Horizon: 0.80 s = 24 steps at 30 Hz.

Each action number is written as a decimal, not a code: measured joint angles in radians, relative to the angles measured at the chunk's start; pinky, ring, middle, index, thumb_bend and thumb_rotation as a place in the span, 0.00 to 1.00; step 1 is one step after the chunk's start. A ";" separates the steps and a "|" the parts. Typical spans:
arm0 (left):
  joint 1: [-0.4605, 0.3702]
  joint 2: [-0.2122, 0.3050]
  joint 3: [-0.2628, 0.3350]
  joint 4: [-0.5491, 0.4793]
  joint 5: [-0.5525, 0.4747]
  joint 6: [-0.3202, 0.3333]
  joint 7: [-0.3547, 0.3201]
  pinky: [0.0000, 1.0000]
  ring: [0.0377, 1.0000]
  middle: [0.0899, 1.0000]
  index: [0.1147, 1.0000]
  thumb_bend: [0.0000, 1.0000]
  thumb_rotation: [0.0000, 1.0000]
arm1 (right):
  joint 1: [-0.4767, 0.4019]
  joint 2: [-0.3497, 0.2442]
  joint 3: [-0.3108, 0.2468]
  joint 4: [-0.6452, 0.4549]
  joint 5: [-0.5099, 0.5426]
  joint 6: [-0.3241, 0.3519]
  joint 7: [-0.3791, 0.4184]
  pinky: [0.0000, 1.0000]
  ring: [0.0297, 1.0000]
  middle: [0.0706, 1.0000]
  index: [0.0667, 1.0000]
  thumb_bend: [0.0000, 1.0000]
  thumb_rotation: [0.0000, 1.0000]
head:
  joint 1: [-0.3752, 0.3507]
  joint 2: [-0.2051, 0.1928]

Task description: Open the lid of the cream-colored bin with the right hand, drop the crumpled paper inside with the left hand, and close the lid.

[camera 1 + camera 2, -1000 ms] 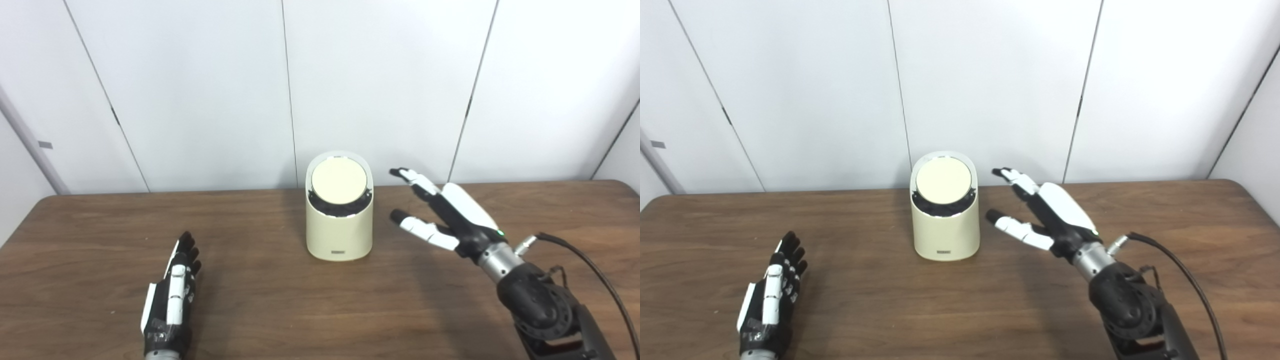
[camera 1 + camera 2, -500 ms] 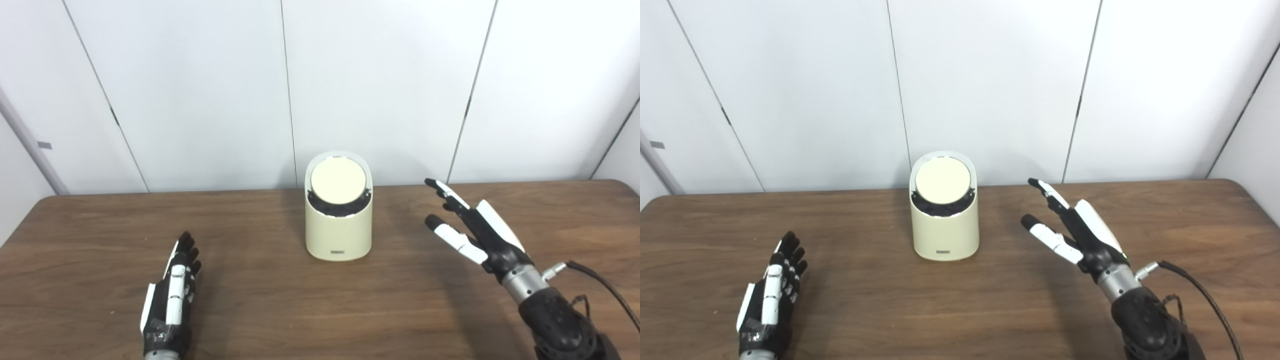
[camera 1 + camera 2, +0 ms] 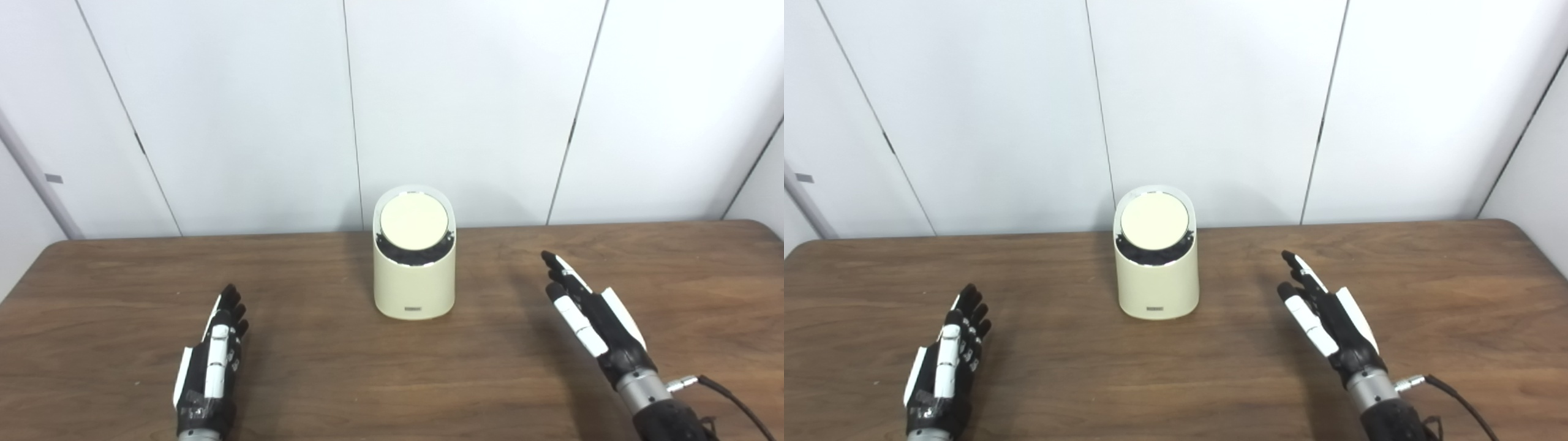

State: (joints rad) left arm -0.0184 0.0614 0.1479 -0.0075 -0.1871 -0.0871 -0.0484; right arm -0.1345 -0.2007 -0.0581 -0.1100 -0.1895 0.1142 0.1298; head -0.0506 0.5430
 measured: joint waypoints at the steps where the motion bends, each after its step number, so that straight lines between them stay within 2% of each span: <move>1: 0.000 0.000 0.000 -0.001 0.000 0.000 0.000 1.00 1.00 1.00 1.00 0.53 0.89 | 0.000 0.007 -0.008 0.010 0.015 0.000 -0.006 0.95 0.97 0.98 0.99 0.55 1.00 | 0.000 0.003; 6: 0.002 0.002 -0.002 -0.003 0.000 0.002 0.000 1.00 1.00 1.00 1.00 0.53 0.89 | 0.012 0.027 -0.014 0.023 0.053 -0.003 -0.023 0.98 0.99 0.99 1.00 0.55 1.00 | -0.002 0.015; 12: 0.003 0.003 -0.005 -0.005 0.001 0.004 0.002 1.00 1.00 1.00 1.00 0.53 0.89 | 0.013 0.052 -0.037 0.082 0.107 -0.043 -0.057 1.00 1.00 0.99 0.98 0.57 1.00 | 0.003 0.025; 16: 0.006 0.003 -0.006 -0.008 0.008 0.010 0.008 1.00 1.00 1.00 1.00 0.52 0.90 | 0.011 0.058 -0.057 0.120 0.150 -0.075 -0.067 1.00 1.00 0.99 0.97 0.58 1.00 | 0.009 0.046; 24: 0.029 0.008 -0.008 -0.033 0.024 0.028 0.008 1.00 1.00 1.00 1.00 0.51 0.91 | 0.025 0.059 -0.060 0.112 0.170 -0.080 -0.087 1.00 0.99 0.99 0.98 0.56 1.00 | 0.014 0.067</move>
State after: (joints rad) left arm 0.0102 0.0691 0.1396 -0.0408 -0.1636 -0.0587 -0.0408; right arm -0.1094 -0.1415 -0.1181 0.0016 -0.0193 0.0346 0.0425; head -0.0368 0.6105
